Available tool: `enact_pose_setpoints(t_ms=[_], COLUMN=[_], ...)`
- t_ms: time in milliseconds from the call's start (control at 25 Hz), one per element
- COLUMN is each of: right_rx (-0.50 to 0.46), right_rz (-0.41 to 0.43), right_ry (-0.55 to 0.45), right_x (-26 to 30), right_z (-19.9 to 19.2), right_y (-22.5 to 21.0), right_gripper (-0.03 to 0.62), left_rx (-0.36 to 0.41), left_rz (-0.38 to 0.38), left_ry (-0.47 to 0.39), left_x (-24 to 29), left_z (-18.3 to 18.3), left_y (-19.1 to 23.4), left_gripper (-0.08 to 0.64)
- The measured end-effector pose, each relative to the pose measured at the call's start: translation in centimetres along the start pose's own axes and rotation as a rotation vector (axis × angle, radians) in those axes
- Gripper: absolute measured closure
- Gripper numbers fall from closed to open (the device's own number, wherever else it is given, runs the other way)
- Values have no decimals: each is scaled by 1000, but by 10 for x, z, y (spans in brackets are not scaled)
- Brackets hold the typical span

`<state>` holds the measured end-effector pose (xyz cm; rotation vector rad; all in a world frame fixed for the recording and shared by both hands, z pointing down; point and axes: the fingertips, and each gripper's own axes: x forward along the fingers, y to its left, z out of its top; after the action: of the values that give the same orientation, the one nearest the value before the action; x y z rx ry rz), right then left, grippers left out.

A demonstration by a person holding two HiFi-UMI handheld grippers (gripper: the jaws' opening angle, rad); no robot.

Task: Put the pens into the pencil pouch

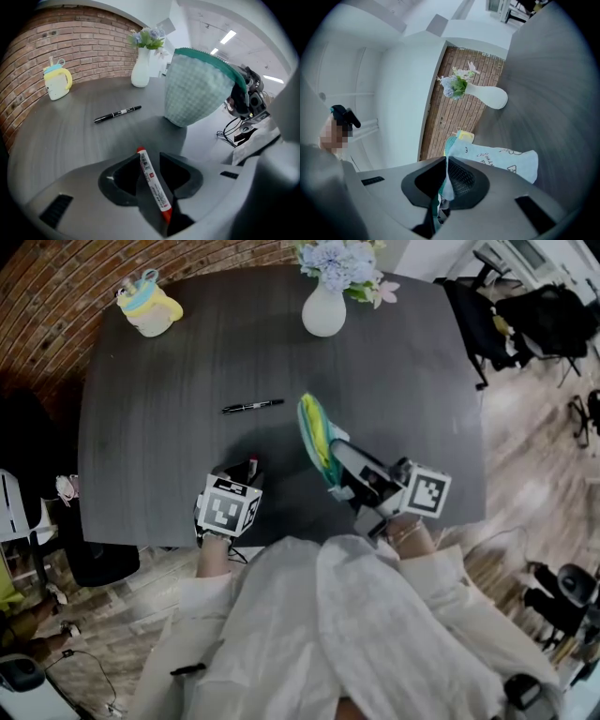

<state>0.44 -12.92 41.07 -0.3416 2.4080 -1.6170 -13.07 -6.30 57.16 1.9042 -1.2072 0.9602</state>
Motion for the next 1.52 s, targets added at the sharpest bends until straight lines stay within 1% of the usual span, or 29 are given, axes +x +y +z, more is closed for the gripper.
enact_pose_setpoints(t_ms=[80, 200, 440, 560, 720, 880, 1000, 1120, 1200, 1400, 1520], right_rx=[6, 3, 3, 4, 3, 6, 7, 9, 5, -7, -15], right_rz=[1, -1, 3, 4, 1, 3, -7, -9, -11, -8, -6], right_ry=[-5, -7, -13, -15, -9, -12, -6, -6, -5, 2, 5], right_x=[-2, -4, -8, -8, -7, -8, -10, -10, -10, -9, -7], right_z=[2, 5, 8, 7, 7, 8, 7, 7, 6, 6, 5], right_y=[-2, -3, -6, -7, -6, -7, -9, -11, -12, -9, -7], right_gripper=[575, 575, 575, 575, 575, 575, 575, 575, 575, 575, 575], left_rx=[5, 0, -19, -17, -34, -8, -13, -28, -40, -51, -35], left_rz=[16, 39, 62, 60, 53, 56, 38, 7, -26, -127, -188], left_ry=[29, 42, 77, 78, 75, 43, -25, -128, -228, -508, -615], left_x=[3, 9, 15, 17, 18, 18, 8, -4, -16, -63, -86], left_z=[-2, -3, -2, 0, 4, 10, 23, 42, 60, 117, 141], left_y=[2, 9, 15, 15, 13, 8, 1, -5, -10, -30, -41], left_gripper=[447, 448, 450, 454, 471, 492, 492, 492, 492, 492, 492])
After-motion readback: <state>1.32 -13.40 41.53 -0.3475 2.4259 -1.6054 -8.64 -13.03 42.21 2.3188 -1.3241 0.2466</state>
